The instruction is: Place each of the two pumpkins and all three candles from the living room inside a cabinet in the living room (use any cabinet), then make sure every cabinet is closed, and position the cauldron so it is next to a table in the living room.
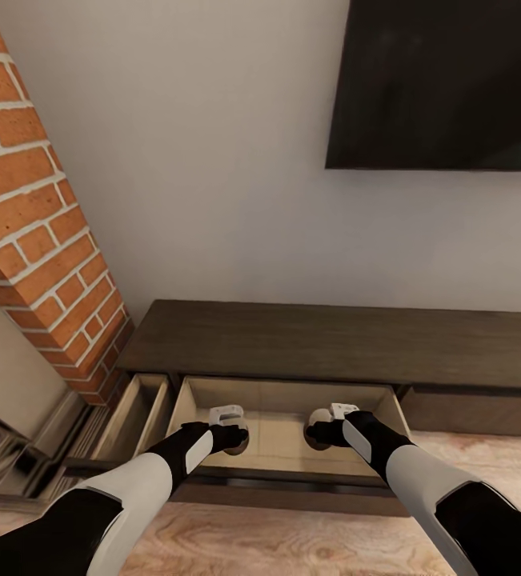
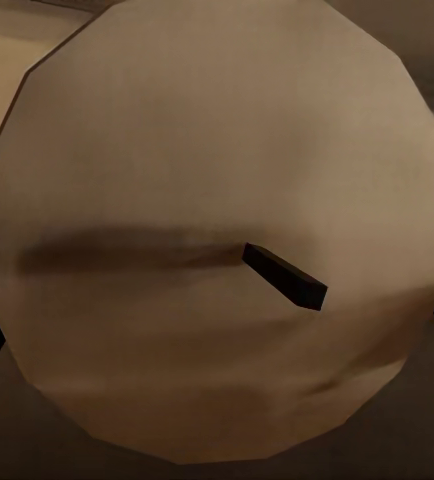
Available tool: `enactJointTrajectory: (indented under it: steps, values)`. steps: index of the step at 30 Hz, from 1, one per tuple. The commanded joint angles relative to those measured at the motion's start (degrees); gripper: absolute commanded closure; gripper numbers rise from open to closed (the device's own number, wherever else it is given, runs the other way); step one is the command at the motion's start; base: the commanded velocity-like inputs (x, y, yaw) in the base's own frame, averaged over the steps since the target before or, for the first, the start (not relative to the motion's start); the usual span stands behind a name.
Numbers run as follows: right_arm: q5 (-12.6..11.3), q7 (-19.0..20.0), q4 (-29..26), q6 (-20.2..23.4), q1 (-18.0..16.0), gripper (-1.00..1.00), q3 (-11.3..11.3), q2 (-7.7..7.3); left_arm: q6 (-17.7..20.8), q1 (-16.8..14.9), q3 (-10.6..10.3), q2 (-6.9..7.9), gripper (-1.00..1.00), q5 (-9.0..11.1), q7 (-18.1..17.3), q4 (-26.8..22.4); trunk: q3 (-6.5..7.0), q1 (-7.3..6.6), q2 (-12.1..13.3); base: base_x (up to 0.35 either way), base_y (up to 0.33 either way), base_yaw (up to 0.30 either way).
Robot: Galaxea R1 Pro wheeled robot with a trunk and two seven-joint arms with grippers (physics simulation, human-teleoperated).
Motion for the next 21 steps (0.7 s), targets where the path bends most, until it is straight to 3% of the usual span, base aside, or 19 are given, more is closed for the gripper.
enactJointTrajectory:
  steps: [1,7,21]
  values:
    - [0.22,0.13,-0.05,0.24,-0.03,1.00,0.00,-0.01,0.20,-0.03,-0.19,0.00,1.00,0.19,-0.03,-0.05,-0.14,0.00,-0.02,0.130,0.000,0.001]
    - [0.18,0.13,0.03,0.28,-0.03,1.00,-0.25,-0.01,0.18,-0.03,-0.15,0.00,1.00,0.17,-0.08,-0.05,-0.69,0.00,-0.02,0.173,0.000,0.000]
    - [0.07,0.13,0.04,0.24,-0.03,1.00,-0.15,-0.01,0.18,-0.03,-0.15,0.00,1.00,0.16,-0.05,-0.05,-1.82,0.00,-0.02,0.006,0.000,-0.082]
